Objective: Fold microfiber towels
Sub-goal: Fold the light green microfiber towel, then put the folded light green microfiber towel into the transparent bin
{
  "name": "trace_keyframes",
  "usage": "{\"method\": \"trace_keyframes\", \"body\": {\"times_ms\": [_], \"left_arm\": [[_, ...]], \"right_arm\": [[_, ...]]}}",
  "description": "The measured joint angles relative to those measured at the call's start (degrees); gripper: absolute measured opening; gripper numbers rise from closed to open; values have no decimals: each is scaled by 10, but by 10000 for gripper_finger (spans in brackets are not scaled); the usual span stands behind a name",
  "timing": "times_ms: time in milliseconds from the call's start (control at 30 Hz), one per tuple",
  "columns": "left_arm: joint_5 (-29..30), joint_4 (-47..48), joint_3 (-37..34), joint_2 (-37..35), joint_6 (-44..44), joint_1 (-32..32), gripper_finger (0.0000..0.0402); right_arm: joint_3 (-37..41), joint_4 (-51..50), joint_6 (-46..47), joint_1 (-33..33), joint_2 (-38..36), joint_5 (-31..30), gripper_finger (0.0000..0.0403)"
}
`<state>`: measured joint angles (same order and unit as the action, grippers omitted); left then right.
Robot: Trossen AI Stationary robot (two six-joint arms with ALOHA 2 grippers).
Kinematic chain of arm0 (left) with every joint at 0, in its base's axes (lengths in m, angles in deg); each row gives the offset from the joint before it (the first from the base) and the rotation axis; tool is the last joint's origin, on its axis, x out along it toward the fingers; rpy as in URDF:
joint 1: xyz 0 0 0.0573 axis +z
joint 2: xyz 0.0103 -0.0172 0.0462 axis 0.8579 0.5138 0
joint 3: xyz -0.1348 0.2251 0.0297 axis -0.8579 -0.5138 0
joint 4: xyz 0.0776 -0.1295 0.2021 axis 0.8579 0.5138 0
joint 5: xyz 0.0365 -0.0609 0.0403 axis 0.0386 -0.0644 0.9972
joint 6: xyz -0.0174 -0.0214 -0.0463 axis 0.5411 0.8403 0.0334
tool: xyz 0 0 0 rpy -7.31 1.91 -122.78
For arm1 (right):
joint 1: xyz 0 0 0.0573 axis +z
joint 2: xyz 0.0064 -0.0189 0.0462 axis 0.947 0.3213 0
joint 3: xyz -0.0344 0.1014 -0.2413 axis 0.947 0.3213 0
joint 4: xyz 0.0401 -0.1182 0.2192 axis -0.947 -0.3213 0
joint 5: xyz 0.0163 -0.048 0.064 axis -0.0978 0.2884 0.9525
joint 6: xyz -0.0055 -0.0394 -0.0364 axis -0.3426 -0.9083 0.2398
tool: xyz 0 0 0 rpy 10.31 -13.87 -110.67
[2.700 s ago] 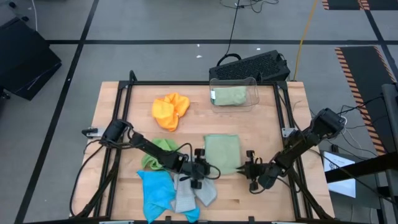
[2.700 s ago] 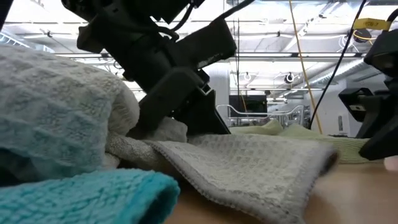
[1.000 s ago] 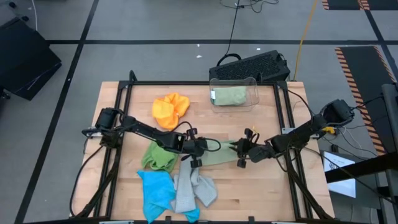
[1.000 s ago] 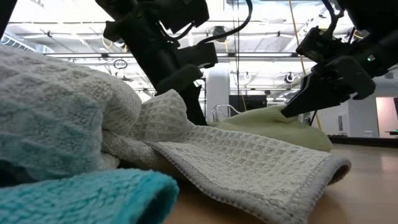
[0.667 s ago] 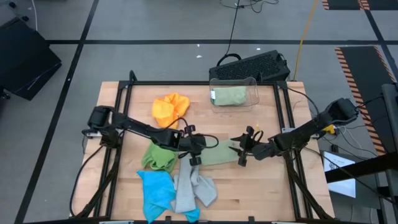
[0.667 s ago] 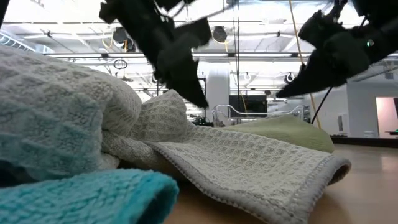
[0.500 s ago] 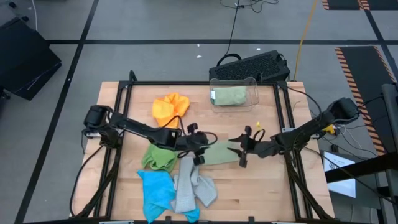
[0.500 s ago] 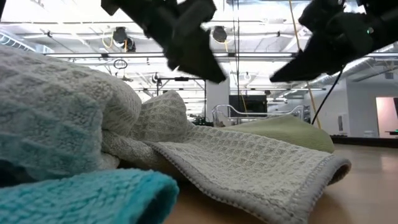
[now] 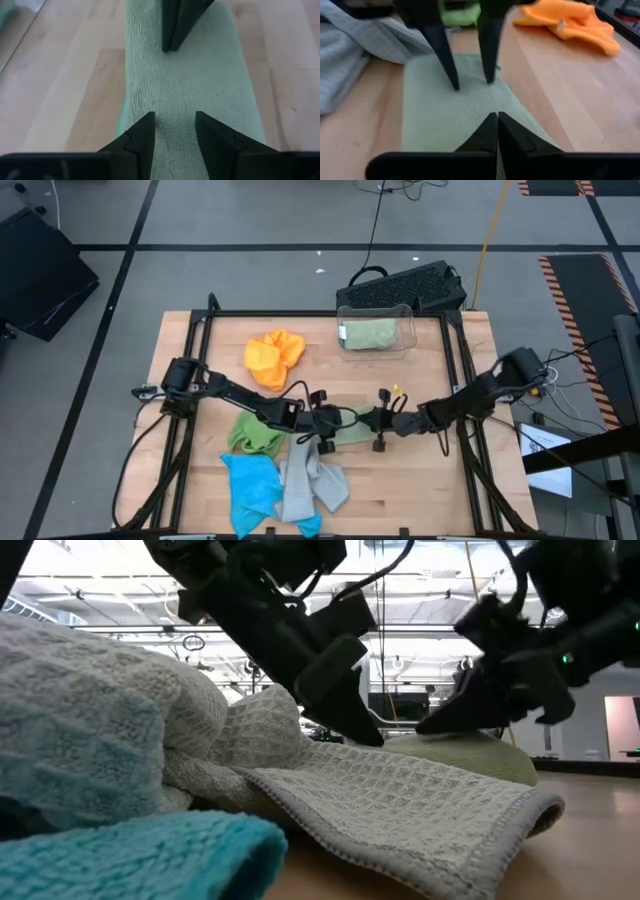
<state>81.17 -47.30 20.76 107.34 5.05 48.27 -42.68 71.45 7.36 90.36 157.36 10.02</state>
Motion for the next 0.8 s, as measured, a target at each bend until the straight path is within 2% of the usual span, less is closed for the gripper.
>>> {"method": "trace_keyframes", "body": {"times_ms": [233,467,600,800], "left_arm": [[-16,12,0,0,1,16,143],[-25,15,0,-9,-9,24,143],[-22,29,0,-49,-15,24,143],[-16,16,0,-87,-63,2,143]], "right_arm": [[44,128,52,-16,85,-2,2],[45,200,76,-15,148,-5,1],[47,194,52,-14,115,4,1],[61,164,15,-14,1,27,2]]}}
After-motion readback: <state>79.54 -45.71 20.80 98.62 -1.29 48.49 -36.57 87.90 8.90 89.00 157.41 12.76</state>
